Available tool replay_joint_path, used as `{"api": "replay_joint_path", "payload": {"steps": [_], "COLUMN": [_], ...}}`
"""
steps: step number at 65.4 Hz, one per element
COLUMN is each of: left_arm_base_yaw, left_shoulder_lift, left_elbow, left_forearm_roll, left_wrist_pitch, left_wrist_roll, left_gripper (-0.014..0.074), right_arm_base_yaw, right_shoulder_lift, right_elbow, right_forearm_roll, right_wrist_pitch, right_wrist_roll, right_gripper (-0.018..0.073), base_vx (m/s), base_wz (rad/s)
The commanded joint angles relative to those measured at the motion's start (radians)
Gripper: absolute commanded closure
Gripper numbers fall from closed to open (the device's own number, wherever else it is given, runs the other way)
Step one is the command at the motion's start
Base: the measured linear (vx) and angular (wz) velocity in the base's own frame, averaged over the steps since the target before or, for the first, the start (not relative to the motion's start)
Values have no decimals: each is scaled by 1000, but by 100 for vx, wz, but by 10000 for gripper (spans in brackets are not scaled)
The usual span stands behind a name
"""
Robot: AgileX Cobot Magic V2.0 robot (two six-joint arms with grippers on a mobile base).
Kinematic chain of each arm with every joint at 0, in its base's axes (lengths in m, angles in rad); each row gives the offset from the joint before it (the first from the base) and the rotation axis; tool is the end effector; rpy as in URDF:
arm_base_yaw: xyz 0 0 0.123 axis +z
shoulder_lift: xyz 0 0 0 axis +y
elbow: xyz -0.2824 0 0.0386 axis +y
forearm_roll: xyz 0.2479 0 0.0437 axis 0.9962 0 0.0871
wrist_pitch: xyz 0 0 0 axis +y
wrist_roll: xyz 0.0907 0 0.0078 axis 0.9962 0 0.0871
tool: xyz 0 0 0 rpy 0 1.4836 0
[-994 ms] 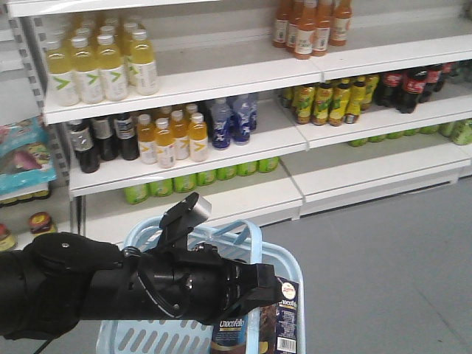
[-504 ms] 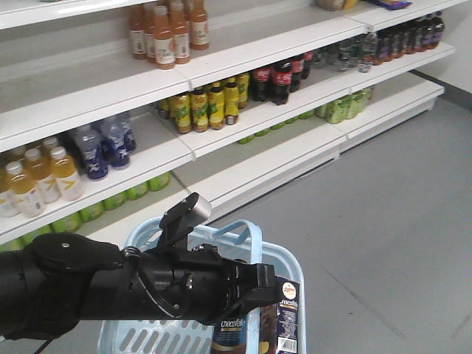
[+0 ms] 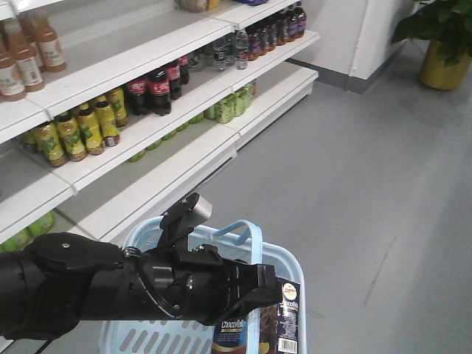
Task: Left arm holds basket, right arm returns cookies
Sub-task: 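Turn the base past the potted plant, keeping the basket held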
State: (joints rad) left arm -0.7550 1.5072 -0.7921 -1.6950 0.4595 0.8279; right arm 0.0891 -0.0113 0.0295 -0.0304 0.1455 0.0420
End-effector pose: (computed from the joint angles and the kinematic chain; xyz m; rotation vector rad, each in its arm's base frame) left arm 0.1948 -0.2385 0.2339 0.1546 2.4330 -1.3524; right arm 0.0564 0.0046 0.1905 -0.0602 1.6466 0.0734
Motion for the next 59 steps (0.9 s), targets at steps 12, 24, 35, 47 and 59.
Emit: {"api": "replay_joint_path", "payload": {"steps": [12, 24, 35, 47, 59], "left_arm_base_yaw": [-4, -4, -4, -4, -4], "left_shoulder_lift": [-43, -43, -43, -43, -43], "left_elbow": [-28, -28, -28, -28, -28], "left_forearm_roll": [-39, -39, -39, -39, -39], "left_wrist_pitch": [40, 40, 40, 40, 40], "left_wrist_roll": [6, 6, 6, 6, 6], "left_gripper": [603, 603, 603, 603, 603], "right_arm_base_yaw": [-4, -4, -4, -4, -4], "right_shoulder_lift": [-10, -10, -10, -10, -10], "right_elbow": [0, 0, 0, 0, 0], "right_forearm_roll": [-3, -3, -3, -3, -3], "right_wrist_pitch": [-78, -78, -78, -78, -78], "right_wrist_roll": [-2, -2, -2, -2, -2], "right_gripper": [568, 568, 568, 568, 568], "base_vx": [13, 12, 12, 11, 11], "base_wz": [-50, -48, -45, -41, -42]}}
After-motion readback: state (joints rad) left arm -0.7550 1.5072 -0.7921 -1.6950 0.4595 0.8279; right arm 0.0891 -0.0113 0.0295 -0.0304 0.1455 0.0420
